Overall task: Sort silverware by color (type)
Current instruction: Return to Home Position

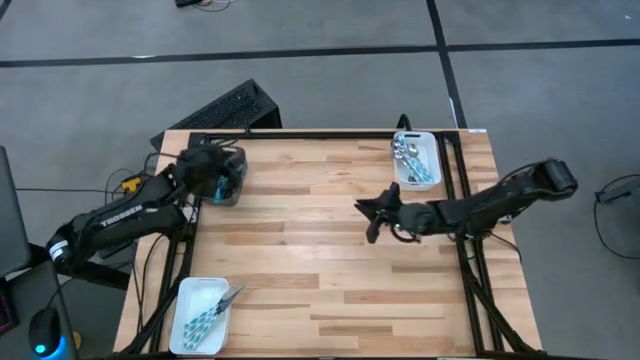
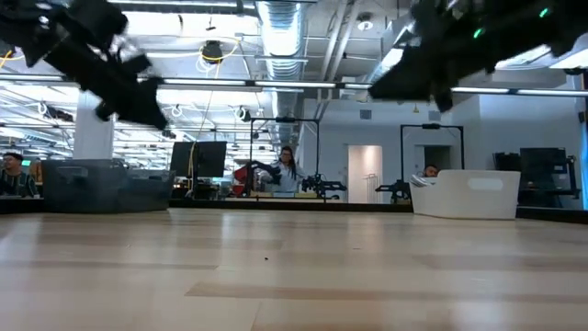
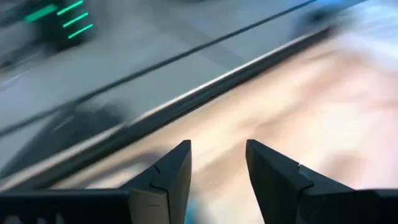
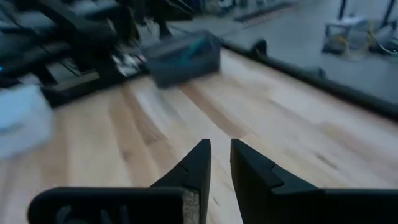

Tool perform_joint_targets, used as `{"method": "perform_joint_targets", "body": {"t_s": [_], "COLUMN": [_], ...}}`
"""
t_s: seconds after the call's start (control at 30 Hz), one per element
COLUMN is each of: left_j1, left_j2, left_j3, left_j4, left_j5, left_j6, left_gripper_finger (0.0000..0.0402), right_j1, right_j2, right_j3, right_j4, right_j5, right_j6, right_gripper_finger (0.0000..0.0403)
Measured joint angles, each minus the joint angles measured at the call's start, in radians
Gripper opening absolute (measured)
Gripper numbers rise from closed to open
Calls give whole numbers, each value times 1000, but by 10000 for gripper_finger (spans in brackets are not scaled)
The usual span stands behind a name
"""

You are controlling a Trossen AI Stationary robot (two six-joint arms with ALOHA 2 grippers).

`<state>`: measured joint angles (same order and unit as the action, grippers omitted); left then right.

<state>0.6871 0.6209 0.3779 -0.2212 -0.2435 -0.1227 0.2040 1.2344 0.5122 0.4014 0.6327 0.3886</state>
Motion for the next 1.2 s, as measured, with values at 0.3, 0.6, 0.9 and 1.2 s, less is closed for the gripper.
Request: {"method": "perform_joint_targets", "body": {"t_s": [0.3, 0.6, 0.9, 1.2], "left_j1": [-148, -307, -362, -362], "left_j2": [-370, -622, -618, -617], "left_j3": [-17, -169, -127, -220], "left_j4": [100, 104, 61, 267], "left_j5": [309, 385, 326, 355], "left_j6": [89, 42, 104, 120], "left_gripper_finger": [122, 91, 64, 62], "right_j1": [127, 227, 301, 130], "right_j2": [-311, -587, -849, -934], "right_j3": [0, 0, -48, -312], "right_j4": [-116, -269, -540, -151], "right_j5": [24, 257, 320, 30], "right_j6": [-183, -348, -214, -263], "right_gripper_finger": [85, 66, 52, 15]}}
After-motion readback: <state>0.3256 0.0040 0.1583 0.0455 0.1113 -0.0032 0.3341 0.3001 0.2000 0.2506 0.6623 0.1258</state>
